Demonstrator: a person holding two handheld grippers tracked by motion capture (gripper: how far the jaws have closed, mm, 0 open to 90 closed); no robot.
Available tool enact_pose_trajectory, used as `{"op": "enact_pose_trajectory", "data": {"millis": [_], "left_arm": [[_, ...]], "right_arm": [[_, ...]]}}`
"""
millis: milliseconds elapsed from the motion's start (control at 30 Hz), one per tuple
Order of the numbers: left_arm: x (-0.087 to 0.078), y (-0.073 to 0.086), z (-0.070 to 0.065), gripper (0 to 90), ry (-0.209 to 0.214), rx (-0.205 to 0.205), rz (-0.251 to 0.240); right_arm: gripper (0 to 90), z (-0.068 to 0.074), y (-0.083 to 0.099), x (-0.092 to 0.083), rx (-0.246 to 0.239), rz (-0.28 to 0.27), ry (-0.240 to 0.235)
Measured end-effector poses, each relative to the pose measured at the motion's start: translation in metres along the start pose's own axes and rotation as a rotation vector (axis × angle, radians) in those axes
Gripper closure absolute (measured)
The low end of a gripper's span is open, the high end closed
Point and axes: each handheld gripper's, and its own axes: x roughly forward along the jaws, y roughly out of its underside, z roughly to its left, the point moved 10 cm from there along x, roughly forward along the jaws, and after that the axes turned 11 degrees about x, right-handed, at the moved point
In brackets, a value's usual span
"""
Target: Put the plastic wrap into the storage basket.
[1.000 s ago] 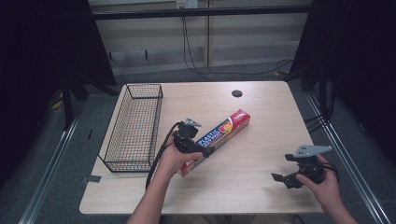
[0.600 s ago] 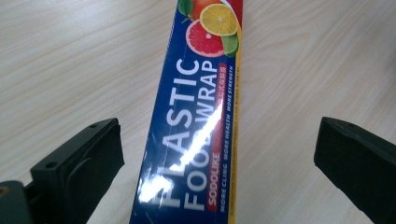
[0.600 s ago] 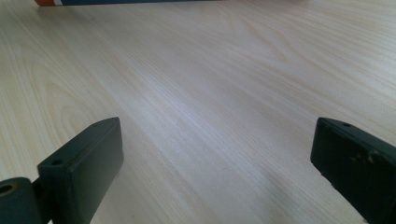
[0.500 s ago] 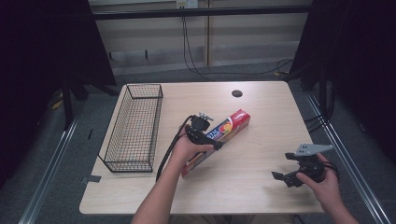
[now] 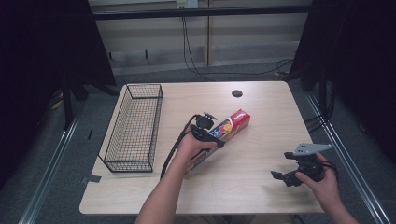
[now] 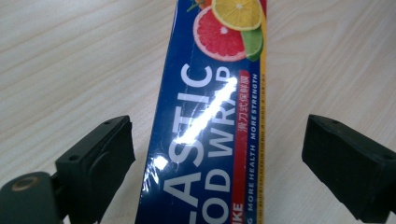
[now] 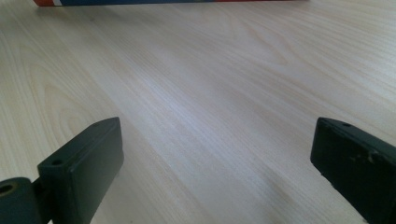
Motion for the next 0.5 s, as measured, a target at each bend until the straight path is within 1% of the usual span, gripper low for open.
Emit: {"op": "enact_pose_trajectory", "data": {"millis": [33, 100, 133, 167, 233, 267, 300, 333, 400, 433, 467, 500], "left_arm": [[0.001, 0.001, 0.001, 11.2, -0.003, 0.009, 0.013], [0.003, 0.000, 0.001, 11.9, -0.007, 0.008, 0.014], [0.004, 0.000, 0.001, 12.6, -0.004, -0.007, 0.013], [0.005, 0.001, 0.001, 13.2, -0.005, 0.003, 0.029], [0.007, -0.001, 0.000, 14.8, -0.006, -0.012, 0.023], [0.007, 0.000, 0.001, 16.3, -0.006, 0.001, 0.036], [0.009, 0.000, 0.001, 17.0, -0.008, -0.002, 0.038], [0.009, 0.001, 0.002, 18.3, -0.008, 0.006, 0.052], [0.011, 0.001, 0.000, 21.3, 0.005, -0.004, 0.066], [0.012, 0.001, 0.002, 23.6, 0.004, 0.013, 0.072], [0.014, 0.000, 0.001, 24.9, -0.004, 0.001, 0.071], [0.013, 0.003, 0.003, 27.6, -0.013, 0.030, 0.101]], "right_arm": [[2.6, 0.000, 0.000, 0.000, -0.001, 0.001, -0.002], [2.6, 0.000, 0.000, 0.000, -0.001, 0.004, -0.004], [2.5, 0.000, 0.000, 0.000, 0.000, 0.003, -0.004], [2.6, 0.000, 0.000, 0.000, 0.001, 0.004, -0.004], [2.6, 0.000, 0.000, -0.001, 0.003, 0.003, -0.005], [2.6, 0.000, 0.000, -0.001, 0.003, 0.002, -0.005], [2.5, 0.001, 0.000, -0.001, 0.005, 0.001, -0.007], [2.6, 0.000, 0.000, -0.001, 0.003, -0.001, -0.006], [2.5, 0.000, 0.000, -0.001, 0.002, 0.001, -0.007], [2.6, 0.000, 0.000, -0.001, 0.002, 0.001, -0.009], [2.5, 0.000, 0.000, -0.001, 0.001, 0.001, -0.010], [2.5, 0.000, 0.000, -0.001, 0.002, 0.003, -0.008]]}}
